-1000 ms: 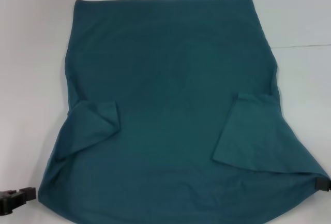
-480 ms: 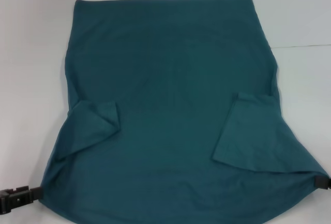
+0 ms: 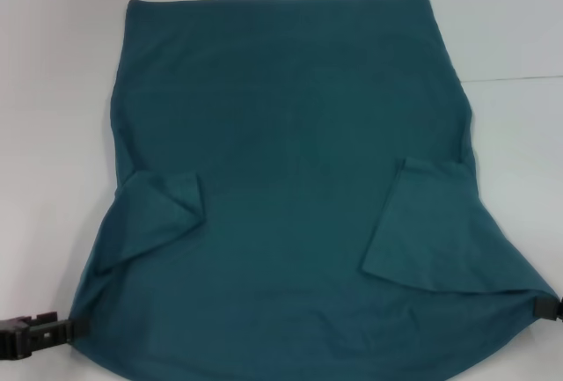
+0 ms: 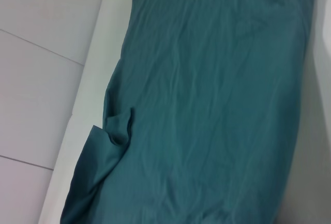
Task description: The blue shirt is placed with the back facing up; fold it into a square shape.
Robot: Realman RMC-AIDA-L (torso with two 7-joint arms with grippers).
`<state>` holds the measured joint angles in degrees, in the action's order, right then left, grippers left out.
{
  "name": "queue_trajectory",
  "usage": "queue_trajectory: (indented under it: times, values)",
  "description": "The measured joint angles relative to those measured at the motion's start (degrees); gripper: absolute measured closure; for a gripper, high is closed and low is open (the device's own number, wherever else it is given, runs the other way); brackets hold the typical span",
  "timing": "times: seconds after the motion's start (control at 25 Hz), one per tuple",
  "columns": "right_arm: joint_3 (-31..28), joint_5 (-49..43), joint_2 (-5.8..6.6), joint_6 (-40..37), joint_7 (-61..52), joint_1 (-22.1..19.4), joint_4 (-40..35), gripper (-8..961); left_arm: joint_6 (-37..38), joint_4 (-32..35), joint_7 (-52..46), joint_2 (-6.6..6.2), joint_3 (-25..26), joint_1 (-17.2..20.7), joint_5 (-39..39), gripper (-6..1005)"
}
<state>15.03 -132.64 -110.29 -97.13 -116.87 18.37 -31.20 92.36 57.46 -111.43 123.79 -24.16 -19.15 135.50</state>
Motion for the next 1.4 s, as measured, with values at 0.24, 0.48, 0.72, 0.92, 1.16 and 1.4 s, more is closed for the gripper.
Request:
queue_trajectory:
  times: [0.24,0.48,0.72,0.92,1.16,1.4]
  values:
    - [0.0,0.03,0.0,0.0,0.05,0.0,0.0,923,-0.62,-0.52,0.03,-0.17,0.07,-0.27,0.37,264]
    - [0.14,0.03,-0.01,0.01,0.06,0.19,0.0,923,-1.21,-0.48,0.01,-0.39,0.23,-0.28,0.27,264]
    - [0.2,-0.04,-0.11,0.06,0.07,0.2,0.0,923,-1.29,-0.48,-0.09,-0.49,0.25,-0.54,0.37,263]
    - [0.08,-0.07,-0.11,0.04,0.06,0.21,0.0,923,-1.15,-0.62,-0.58,-0.57,0.0,-0.58,0.87,263]
    - [0.09,-0.07,-0.09,0.07,0.06,0.35,-0.01,923,-1.29,-1.22,-0.72,-0.66,0.04,-1.0,1.9,263]
    - [0.16,-0.07,-0.09,0.29,-0.1,0.43,0.0,923,-1.31,-1.22,-0.86,-0.85,-0.01,-1.11,1.93,264]
